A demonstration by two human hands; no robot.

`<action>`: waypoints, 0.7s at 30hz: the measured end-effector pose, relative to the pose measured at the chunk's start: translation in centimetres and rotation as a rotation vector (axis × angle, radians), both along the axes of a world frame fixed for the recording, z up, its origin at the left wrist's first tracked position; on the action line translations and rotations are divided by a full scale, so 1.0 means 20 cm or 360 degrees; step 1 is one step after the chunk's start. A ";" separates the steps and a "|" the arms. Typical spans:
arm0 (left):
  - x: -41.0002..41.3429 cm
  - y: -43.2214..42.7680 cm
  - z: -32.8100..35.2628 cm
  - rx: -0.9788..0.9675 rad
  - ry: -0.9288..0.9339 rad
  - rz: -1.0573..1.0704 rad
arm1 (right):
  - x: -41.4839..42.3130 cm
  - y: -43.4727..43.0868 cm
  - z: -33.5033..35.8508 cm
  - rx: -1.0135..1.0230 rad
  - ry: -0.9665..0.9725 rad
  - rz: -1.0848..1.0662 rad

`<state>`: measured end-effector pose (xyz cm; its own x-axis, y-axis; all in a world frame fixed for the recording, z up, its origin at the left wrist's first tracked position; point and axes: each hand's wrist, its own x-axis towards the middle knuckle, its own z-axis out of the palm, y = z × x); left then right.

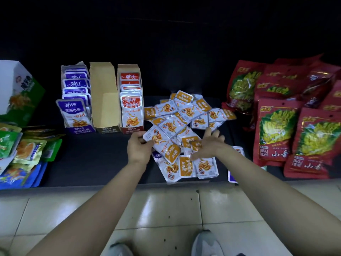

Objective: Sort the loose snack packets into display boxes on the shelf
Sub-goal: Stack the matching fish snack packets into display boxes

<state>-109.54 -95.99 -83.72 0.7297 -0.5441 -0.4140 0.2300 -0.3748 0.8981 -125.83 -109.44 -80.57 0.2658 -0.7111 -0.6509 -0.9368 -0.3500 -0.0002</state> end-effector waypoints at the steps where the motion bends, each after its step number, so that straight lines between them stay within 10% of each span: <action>1: -0.02 -0.01 0.00 -0.0014 0.0032 -0.0010 | -0.01 0.01 -0.01 0.0031 0.0025 0.0012; 15: -0.06 -0.03 0.01 -0.0001 -0.0176 -0.0007 | -0.17 -0.08 -0.10 0.0062 -0.1321 -0.0665; 21: -0.07 -0.02 -0.02 0.0074 -0.0171 -0.0113 | -0.18 -0.10 0.04 0.0605 -0.0893 -0.0056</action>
<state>-110.90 -96.36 -84.04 0.7316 -0.5779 -0.3616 0.1051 -0.4285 0.8974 -129.36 -111.42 -79.71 0.6171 -0.4747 -0.6276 -0.7697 -0.1986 -0.6067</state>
